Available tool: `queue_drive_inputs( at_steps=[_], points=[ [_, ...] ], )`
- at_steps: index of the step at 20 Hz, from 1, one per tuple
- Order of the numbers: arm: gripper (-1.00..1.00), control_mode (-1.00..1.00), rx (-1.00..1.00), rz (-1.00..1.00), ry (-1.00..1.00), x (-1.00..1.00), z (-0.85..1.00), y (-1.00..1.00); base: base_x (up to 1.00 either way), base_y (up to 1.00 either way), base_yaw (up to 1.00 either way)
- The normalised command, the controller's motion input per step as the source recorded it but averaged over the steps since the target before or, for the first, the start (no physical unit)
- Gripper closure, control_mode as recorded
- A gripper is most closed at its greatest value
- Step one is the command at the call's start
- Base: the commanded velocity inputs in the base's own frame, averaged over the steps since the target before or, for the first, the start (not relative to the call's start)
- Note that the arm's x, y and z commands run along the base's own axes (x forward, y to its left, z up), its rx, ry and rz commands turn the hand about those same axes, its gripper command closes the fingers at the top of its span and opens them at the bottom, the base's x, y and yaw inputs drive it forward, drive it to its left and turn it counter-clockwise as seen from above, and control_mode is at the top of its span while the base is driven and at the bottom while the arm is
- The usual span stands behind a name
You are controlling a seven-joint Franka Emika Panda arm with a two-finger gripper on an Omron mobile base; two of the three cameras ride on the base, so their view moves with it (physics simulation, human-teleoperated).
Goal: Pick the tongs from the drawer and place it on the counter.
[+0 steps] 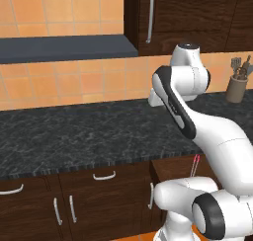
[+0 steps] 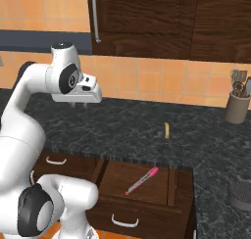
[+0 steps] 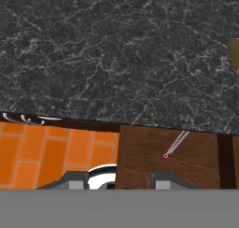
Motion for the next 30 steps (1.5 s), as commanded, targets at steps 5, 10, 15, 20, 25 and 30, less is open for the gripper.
queue_drive_inputs(
  at_steps=[5, 10, 15, 20, 25, 30],
  points=[
    [-1.00, -1.00, 0.00, 0.00, -0.01, -0.71, 0.00, -0.01, 0.00, 0.00, 0.00],
    [-1.00, -1.00, 0.01, -0.04, -0.10, -0.89, -0.26, 0.00, 0.00, 0.00, 0.00],
    [-1.00, -1.00, 0.03, -0.17, -0.27, -0.31, -0.40, 0.07, 0.00, 0.00, 0.00],
    [-1.00, 1.00, 0.09, -0.14, -0.08, 0.00, -0.09, 0.42, -0.01, 0.40, -0.11],
    [-1.00, 1.00, 0.00, 0.00, 0.00, 0.00, 0.00, 0.00, -0.05, 0.98, -0.51],
    [-1.00, 1.00, 0.00, 0.00, 0.00, 0.00, 0.00, 0.00, 0.07, 0.51, -0.78]
  ],
)
